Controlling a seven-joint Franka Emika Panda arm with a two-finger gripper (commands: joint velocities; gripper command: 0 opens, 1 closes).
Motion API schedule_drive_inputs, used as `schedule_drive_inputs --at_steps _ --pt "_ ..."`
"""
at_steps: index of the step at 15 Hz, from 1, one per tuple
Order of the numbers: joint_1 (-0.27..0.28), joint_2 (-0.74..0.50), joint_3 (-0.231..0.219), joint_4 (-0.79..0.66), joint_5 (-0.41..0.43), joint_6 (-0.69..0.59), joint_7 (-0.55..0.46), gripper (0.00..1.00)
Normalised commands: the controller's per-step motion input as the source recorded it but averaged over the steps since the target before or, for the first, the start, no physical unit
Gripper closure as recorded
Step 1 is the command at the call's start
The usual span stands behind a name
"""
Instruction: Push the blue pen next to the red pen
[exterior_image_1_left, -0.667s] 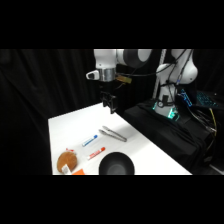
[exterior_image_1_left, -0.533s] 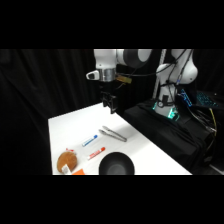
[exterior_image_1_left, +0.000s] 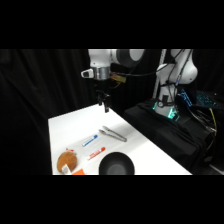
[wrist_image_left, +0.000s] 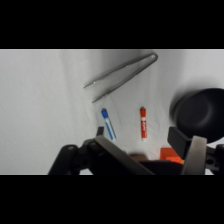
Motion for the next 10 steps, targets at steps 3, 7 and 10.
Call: schedule_drive_inputs --at_steps 3,7,10 --pt "-0.081 0.32 -0.064 0.49 0.040 -0.01 -0.19 0.00" --pt "-0.069 0.41 -0.031 0.52 0.028 0.05 -0.23 0.00" --pt "-0.062 0.45 -0.001 0.48 -0.008 0.07 -0.26 0.00"
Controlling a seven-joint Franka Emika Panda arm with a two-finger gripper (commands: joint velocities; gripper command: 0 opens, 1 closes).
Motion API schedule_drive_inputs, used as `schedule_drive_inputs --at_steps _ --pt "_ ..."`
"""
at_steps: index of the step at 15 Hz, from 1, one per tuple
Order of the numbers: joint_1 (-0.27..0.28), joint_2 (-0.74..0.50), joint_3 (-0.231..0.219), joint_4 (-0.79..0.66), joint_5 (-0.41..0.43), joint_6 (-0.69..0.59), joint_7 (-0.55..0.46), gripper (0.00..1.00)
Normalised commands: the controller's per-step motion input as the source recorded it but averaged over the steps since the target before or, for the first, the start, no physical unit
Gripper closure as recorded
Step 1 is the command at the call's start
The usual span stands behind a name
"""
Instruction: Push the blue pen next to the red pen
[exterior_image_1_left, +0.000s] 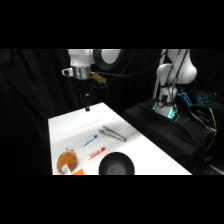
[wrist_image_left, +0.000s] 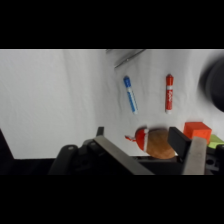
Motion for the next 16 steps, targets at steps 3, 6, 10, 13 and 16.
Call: schedule_drive_inputs --at_steps 3,6,10,13,16 --pt "-0.065 0.42 0.014 0.41 -0.042 0.06 -0.23 0.00" --pt "-0.089 0.39 0.031 0.36 -0.049 0.08 -0.25 0.00" --pt "-0.103 0.36 0.050 0.31 -0.076 0.10 -0.25 0.00" --pt "-0.110 0.32 0.059 0.30 -0.110 0.11 -0.24 0.00" --pt "-0.116 0.24 0.064 0.27 -0.123 0.11 -0.24 0.00"
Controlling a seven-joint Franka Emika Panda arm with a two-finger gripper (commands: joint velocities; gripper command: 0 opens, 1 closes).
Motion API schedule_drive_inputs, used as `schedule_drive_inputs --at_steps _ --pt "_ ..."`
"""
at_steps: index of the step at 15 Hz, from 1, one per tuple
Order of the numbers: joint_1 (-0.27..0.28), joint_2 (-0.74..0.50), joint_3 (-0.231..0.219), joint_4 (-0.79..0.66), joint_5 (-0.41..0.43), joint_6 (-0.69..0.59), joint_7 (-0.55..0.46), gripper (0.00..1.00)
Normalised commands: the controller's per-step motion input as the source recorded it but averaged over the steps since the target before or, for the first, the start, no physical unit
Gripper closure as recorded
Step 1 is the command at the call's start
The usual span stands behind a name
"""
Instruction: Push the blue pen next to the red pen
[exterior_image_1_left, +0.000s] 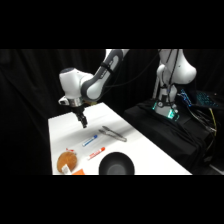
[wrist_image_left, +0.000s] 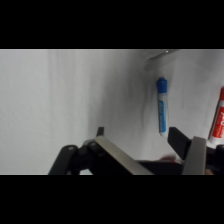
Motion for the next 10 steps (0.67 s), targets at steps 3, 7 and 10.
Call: schedule_drive_inputs --at_steps 3,7,10 --pt "-0.117 0.21 0.074 0.25 -0.126 0.12 -0.24 0.00" --pt "-0.143 0.20 0.112 0.25 -0.071 0.09 -0.25 0.00" --pt "-0.137 0.21 0.126 0.23 -0.048 0.09 -0.23 0.00"
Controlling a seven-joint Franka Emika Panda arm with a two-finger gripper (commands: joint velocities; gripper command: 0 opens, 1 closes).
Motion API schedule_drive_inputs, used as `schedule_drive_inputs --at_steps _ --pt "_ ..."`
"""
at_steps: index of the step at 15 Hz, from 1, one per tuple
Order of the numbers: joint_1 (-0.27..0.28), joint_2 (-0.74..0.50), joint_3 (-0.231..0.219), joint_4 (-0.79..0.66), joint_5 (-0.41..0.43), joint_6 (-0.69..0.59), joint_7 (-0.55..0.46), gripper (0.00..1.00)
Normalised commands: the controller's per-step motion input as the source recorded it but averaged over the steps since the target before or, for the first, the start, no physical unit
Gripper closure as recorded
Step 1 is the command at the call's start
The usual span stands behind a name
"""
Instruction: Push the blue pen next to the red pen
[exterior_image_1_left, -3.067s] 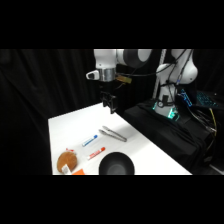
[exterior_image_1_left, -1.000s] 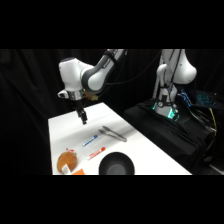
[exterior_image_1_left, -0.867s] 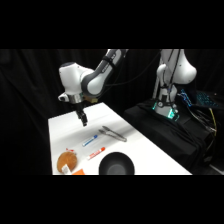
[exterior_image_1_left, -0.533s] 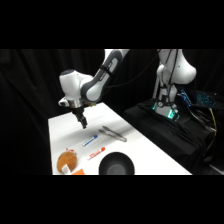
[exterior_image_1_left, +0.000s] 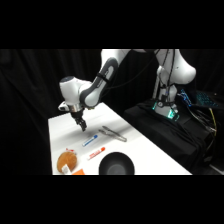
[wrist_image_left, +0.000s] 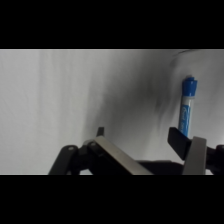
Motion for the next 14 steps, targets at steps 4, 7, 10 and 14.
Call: schedule_drive_inputs --at_steps 4,7,10,14 --pt "-0.120 0.20 0.118 0.23 -0.039 0.09 -0.20 0.00" --pt "-0.091 0.19 0.098 0.20 -0.054 0.10 -0.16 0.00" --pt "-0.084 0.17 0.092 0.18 -0.063 0.10 -0.15 0.00" --pt "-0.054 0.11 0.079 0.12 -0.077 0.10 -0.11 0.00"
